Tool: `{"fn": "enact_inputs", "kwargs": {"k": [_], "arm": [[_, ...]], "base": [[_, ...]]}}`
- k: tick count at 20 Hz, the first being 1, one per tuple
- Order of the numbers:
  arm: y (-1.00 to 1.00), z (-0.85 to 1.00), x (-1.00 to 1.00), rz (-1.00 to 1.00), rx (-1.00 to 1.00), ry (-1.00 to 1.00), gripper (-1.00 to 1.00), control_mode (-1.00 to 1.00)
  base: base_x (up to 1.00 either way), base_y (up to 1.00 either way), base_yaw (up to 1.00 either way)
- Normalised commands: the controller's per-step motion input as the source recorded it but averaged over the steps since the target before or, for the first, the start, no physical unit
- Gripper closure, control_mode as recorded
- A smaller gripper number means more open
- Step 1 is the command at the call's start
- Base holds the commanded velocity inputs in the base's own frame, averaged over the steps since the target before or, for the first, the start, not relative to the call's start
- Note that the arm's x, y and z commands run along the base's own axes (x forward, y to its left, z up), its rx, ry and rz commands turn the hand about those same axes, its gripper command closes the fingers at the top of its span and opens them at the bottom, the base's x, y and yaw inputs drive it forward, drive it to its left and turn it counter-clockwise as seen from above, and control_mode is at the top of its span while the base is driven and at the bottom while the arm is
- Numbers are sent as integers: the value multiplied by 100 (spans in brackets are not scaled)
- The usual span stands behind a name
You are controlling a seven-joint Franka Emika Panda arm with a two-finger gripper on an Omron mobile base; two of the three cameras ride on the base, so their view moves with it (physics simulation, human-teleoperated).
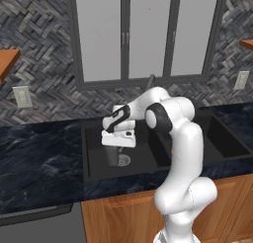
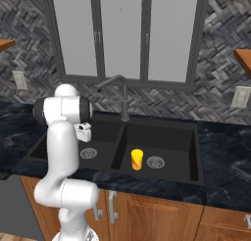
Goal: Move any existing items from the left basin to the right basin for drying. Then move the glass cup from the counter to the left basin of the sink for washing.
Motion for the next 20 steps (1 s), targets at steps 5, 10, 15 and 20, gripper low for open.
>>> {"fn": "enact_inputs", "kwargs": {"k": [5,10,15,20], "arm": [[0,-32,16,-5,-4,0,100,-100],[0,-28,15,-5,-3,0,100,-100],[0,-20,11,-5,-1,0,100,-100],[0,-18,10,-3,0,0,100,-100]], "base": [[0,0,0],[0,0,0],[0,0,0],[0,0,0]]}}
